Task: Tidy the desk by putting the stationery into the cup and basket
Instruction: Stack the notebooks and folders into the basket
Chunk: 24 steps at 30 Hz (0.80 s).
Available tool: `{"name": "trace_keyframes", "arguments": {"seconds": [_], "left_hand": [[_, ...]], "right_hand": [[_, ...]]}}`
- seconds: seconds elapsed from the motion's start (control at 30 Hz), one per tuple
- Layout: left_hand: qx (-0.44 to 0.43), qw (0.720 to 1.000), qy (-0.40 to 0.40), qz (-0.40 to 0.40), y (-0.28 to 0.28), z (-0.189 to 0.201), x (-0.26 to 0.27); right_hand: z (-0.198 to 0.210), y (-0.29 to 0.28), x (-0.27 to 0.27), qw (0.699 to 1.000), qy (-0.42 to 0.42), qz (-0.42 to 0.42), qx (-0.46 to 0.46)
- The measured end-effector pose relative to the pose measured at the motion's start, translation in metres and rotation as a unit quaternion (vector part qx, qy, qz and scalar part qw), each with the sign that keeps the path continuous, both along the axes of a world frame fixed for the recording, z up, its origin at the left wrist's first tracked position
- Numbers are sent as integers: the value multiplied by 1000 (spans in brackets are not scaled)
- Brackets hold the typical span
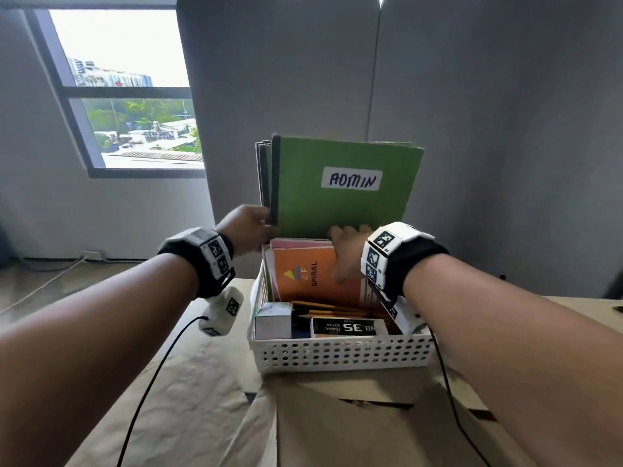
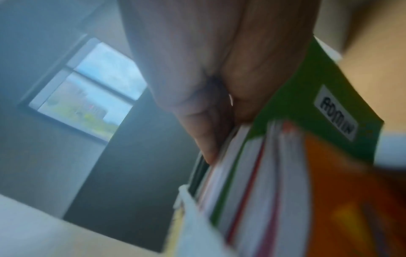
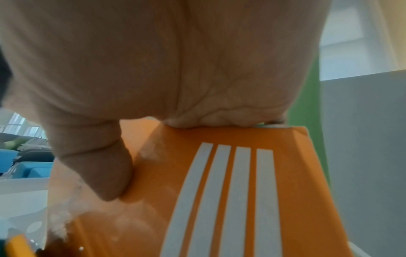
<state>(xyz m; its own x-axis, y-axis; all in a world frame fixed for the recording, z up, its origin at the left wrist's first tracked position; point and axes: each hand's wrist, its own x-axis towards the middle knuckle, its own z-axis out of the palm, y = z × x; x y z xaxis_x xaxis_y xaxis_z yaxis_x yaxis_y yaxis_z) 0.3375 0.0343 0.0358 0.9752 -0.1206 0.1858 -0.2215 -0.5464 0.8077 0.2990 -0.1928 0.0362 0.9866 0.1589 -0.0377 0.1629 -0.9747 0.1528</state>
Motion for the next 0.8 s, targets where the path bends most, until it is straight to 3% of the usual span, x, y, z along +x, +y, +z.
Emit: {"name": "trace_keyframes", "arguments": {"seconds": [0.33, 0.43, 0.53, 0.63, 0.7, 0.8], "left_hand": [[181, 975, 130, 24, -10, 9, 2], [232, 965, 104, 63, 2, 7, -13], [148, 982, 71, 89, 19, 9, -41], [124, 984, 128, 32, 26, 5, -98], [111, 970, 213, -37, 28, -7, -142], [-67, 919, 353, -159, 33, -30, -203]], "right_hand": [[-15, -15, 47, 998, -42, 26, -50], [-11, -11, 52, 999, -20, 24, -41], [14, -5, 15, 999, -38, 17, -31], [39, -11, -26, 995, -94, 22, 3], [54, -21, -58, 991, -104, 40, 69], [66, -48, -114, 973, -102, 86, 190]]}}
